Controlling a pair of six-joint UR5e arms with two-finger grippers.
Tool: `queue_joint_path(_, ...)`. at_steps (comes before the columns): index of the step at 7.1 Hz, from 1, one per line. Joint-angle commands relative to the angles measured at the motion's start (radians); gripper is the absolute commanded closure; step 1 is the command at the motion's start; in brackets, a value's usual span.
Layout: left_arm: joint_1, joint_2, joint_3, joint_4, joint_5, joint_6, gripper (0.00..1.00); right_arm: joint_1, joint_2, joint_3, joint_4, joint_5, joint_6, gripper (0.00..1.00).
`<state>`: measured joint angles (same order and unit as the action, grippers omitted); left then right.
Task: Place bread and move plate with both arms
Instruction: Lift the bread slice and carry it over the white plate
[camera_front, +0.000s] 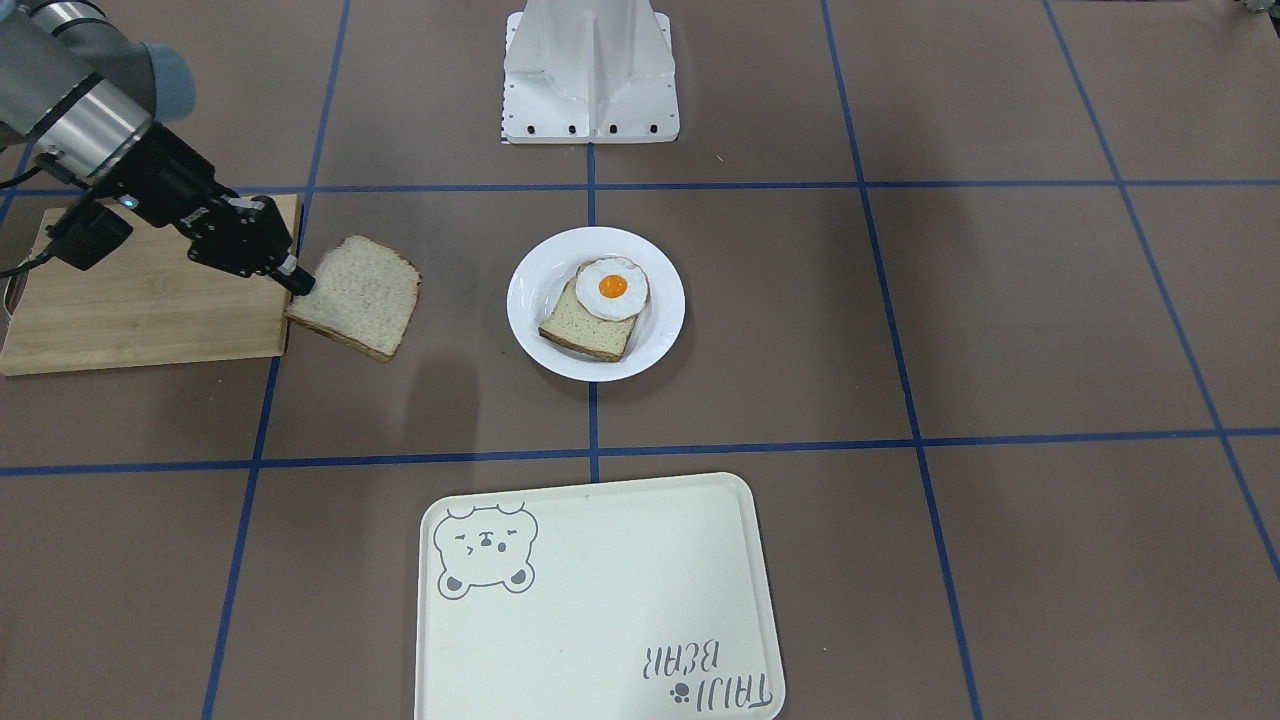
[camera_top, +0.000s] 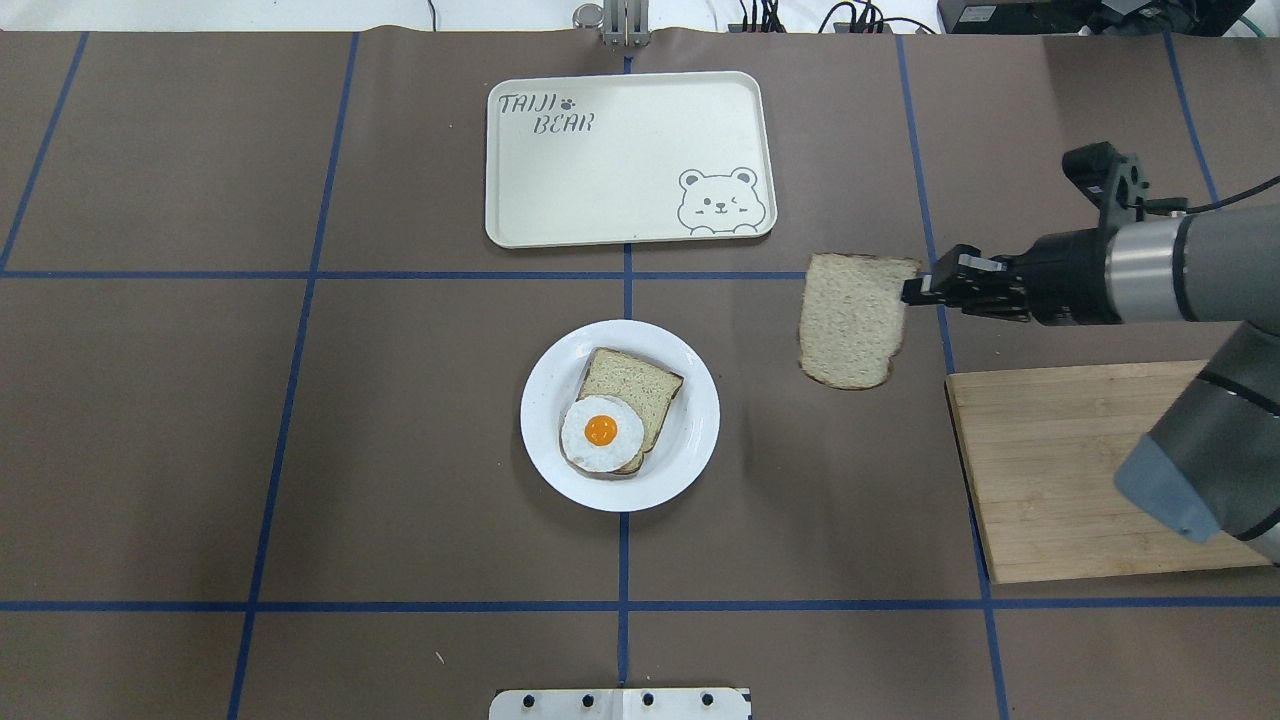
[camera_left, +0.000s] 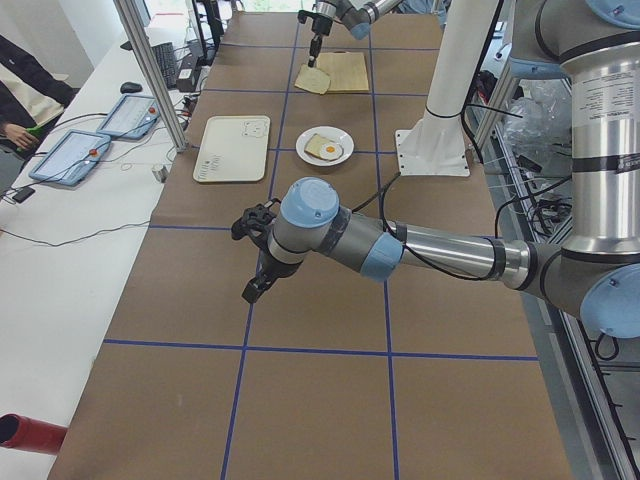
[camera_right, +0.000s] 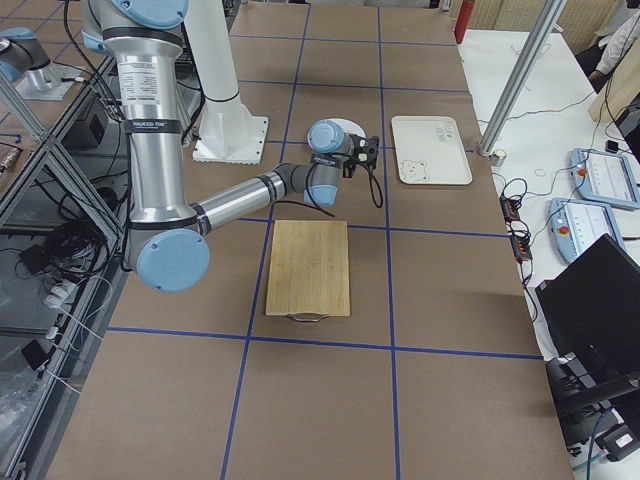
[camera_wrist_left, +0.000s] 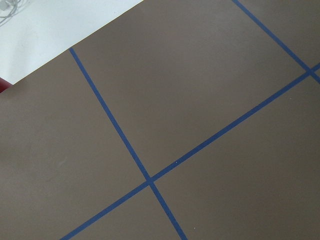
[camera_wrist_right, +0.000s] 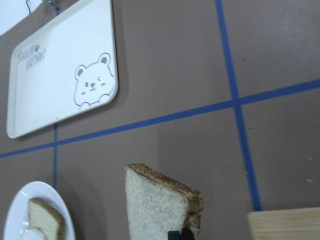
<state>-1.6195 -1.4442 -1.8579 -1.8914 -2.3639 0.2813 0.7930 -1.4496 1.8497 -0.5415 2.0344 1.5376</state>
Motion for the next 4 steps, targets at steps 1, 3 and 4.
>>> queue_joint_path(1,-0.002,-0.001,0.002,0.000,-0.002,-0.023,0.02,-0.179,0.160,-0.001,-0.097,-0.223,0.044,1.00)
queue_joint_path(3,0.001,-0.001,0.000,0.000,-0.015,-0.036,0.02,-0.331,0.282,-0.038,-0.209,-0.380,0.029,1.00)
queue_joint_path(4,-0.002,-0.001,0.002,0.000,-0.014,-0.036,0.02,-0.357,0.307,-0.075,-0.212,-0.429,0.027,1.00)
